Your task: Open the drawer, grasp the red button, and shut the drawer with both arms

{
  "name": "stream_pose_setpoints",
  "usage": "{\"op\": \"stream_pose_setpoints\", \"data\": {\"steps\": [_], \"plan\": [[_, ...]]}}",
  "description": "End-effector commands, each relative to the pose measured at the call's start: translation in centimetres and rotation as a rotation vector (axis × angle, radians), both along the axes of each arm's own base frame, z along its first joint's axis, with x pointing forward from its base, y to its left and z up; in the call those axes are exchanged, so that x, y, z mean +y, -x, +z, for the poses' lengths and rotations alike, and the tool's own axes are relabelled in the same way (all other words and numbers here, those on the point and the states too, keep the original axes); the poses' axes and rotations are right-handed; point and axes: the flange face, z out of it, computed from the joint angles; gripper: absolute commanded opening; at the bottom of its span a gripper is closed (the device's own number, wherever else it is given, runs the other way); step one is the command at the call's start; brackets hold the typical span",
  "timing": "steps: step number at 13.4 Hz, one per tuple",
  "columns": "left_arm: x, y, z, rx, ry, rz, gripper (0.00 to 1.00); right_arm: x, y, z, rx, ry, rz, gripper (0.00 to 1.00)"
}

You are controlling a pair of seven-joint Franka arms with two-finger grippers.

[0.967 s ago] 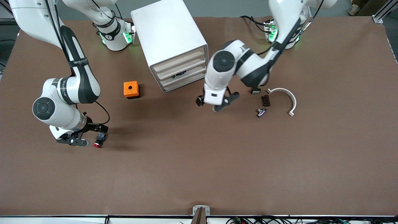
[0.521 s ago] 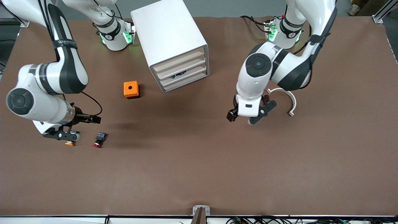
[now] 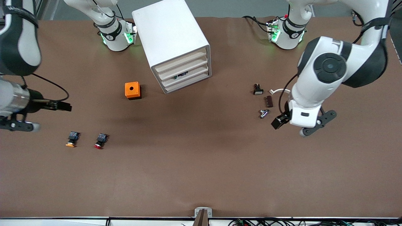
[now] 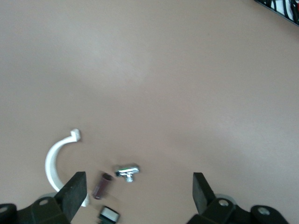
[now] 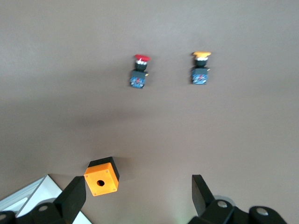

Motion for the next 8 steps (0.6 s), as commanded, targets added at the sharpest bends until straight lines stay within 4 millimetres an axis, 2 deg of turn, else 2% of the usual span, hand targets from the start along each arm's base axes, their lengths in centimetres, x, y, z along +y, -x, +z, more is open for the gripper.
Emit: {"op": "stream_pose_setpoints", "data": {"steps": [1,4,5,8], "plan": [[3.0,1.1,3.4,0.017,-0.046,-0.106,1.00,-3.0,1.5,3.4,-0.042,-0.036,0.061,1.00],[6.6,2.1,6.5,0.042,-0.063,-0.187,1.00,-4.8,3.3,5.4,-0.024,-0.035,0.044,1.00],[7.5,2.6,7.5,0.051,-0.071,-0.213,1.00,-4.7,3.4,5.5,-0.017,-0.028,0.048,1.00],[9.3,3.9,9.7,0.074,-0.086,-0.263,1.00,-5.3,3.3,7.5,-0.056,-0.022,0.039,1.00]]}}
